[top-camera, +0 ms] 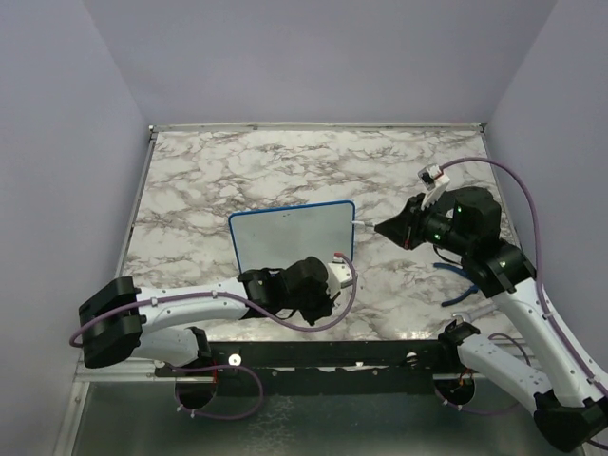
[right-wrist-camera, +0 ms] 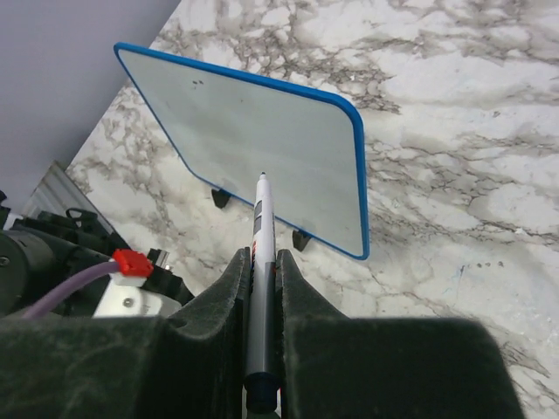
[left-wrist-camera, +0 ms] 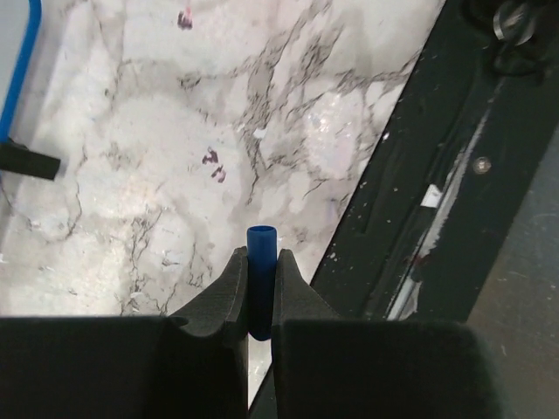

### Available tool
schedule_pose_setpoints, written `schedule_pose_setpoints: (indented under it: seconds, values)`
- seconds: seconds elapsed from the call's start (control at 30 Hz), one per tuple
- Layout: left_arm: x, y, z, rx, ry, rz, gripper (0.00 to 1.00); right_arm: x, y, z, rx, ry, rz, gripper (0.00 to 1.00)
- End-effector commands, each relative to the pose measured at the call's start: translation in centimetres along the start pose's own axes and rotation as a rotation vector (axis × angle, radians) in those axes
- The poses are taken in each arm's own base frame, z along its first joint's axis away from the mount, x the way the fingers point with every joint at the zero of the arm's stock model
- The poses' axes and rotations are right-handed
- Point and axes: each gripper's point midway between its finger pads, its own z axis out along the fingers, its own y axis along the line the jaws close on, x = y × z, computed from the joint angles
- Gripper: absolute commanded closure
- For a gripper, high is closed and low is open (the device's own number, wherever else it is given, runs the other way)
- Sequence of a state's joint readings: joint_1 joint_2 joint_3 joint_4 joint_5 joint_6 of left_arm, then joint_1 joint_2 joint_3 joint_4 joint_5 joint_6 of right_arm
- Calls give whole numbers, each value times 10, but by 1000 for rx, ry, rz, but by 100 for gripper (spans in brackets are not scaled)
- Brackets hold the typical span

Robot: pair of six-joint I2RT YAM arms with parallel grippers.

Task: Write a sentence on the whiteboard
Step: Place the pen cap at the center of the board.

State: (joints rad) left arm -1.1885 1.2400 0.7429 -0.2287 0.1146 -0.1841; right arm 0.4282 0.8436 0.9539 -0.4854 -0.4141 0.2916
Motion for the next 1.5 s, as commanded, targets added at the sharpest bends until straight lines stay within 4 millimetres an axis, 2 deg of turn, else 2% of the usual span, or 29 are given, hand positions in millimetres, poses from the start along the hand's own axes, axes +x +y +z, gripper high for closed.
schedule_pose_setpoints:
  seconds: [0.0,0.2,0.37,0.63,0.8,0.87,0.97,1.03,1.17,1.27,1.4,1.47]
  values:
    - [7,12,15,-88,-34,-61,100,-23,-6,-9,58,-142,-42,100]
    - [42,18,33,-96,14,-92,100,-16,-9,-8,55,-164,-32,100]
    - [54,22,40,-132,54,-81,94,-14,-8,-5,37,-169,-20,100]
    - [70,22,48,-132,128,-104,71,-11,-11,-5,49,-173,-11,100]
    - [69,21,44,-131,130,-111,56,-10,-12,-5,56,-172,-9,100]
    - [60,19,40,-129,105,-111,53,-12,-12,-6,57,-178,-7,100]
    - [28,13,29,-118,35,-104,48,-12,-13,-9,72,-192,-2,100]
    - [0,12,17,-126,-13,-100,43,-15,-14,-12,85,-209,0,100]
    - [-69,27,-19,-231,-104,-73,39,-23,-11,-17,83,-250,-1,100]
    - [-118,49,-50,-253,-197,-92,38,-27,-9,-17,68,-274,7,100]
    - [-164,102,-97,-342,-317,-154,38,-31,-5,-16,41,-311,25,100]
    - [-183,118,-120,-388,-357,-159,38,-36,-4,-20,43,-346,26,100]
